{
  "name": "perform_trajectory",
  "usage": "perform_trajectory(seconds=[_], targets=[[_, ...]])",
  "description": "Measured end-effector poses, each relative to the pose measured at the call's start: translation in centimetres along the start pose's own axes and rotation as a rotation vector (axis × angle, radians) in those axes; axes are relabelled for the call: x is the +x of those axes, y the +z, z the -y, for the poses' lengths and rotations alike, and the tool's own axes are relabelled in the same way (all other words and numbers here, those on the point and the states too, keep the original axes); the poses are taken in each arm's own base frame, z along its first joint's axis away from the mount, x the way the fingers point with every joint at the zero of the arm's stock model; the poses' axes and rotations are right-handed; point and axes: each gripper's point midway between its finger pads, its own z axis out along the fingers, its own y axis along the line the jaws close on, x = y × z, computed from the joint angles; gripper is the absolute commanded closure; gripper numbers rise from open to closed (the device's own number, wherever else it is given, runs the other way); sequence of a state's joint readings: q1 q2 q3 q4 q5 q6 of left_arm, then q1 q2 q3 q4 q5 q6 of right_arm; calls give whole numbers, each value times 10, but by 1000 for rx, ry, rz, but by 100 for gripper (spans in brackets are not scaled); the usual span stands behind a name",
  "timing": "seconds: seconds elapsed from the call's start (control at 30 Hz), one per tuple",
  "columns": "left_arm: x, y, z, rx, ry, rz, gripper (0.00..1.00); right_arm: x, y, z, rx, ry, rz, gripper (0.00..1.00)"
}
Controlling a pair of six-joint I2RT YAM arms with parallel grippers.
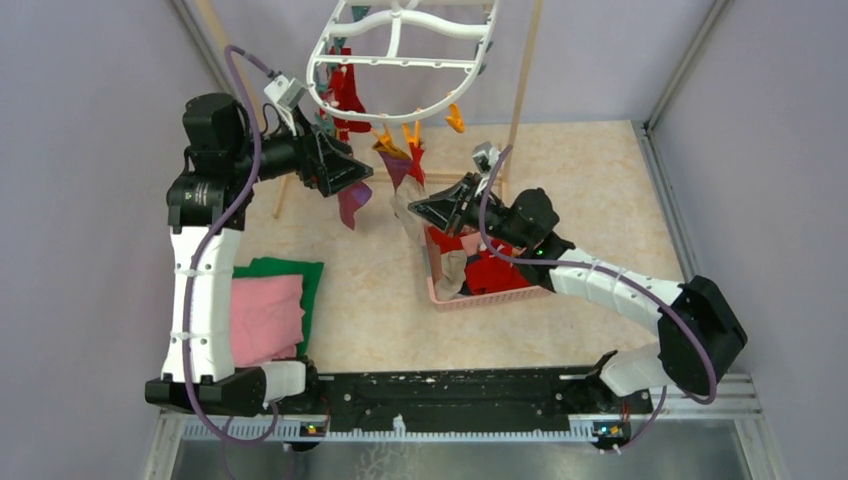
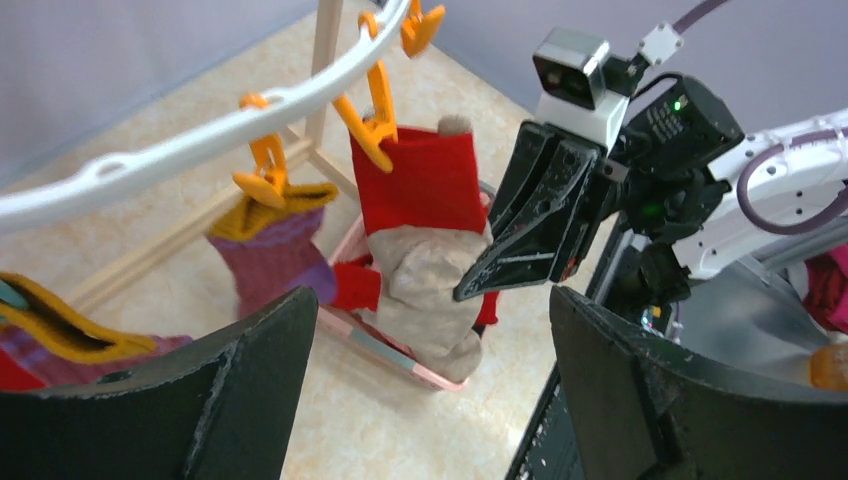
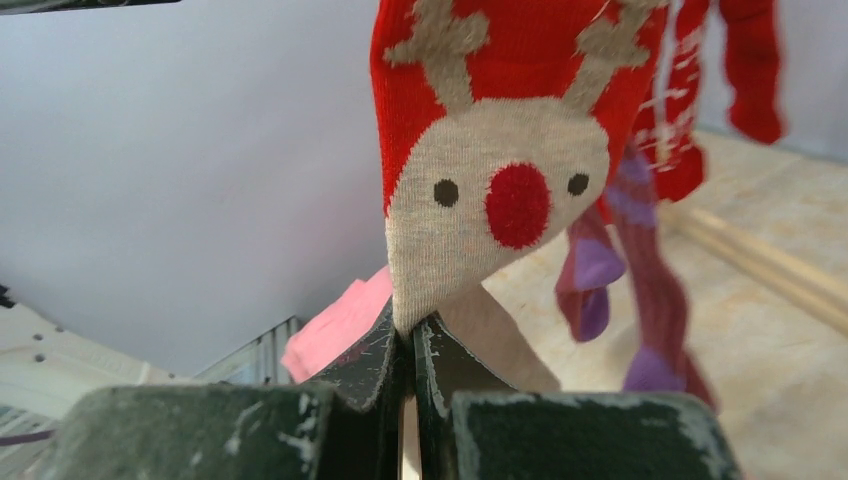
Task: Remove the socks clipped to the hanger
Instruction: Remove the sock from the hanger.
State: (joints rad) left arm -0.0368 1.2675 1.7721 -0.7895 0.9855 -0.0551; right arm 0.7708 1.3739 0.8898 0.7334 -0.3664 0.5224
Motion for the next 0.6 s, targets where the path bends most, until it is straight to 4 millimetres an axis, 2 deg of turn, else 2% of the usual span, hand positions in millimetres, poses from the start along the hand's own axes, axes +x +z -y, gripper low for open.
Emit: perform_trajectory(seconds=[0.1,0.3,0.47,0.6], targets=[[13,6,-3,16,-28,-14,8,4,1,-8,-43,32,-12,100],[44,20,-6,55,-106,-67,10,-1,5,-38,-216,88,-12,100],[46,28,4,106,-105,-68,14,1,7,-51,-301,143,-31,100],[50,34,10,141,-113,-71,17,-4,8,-60,-349,154,-37,100]])
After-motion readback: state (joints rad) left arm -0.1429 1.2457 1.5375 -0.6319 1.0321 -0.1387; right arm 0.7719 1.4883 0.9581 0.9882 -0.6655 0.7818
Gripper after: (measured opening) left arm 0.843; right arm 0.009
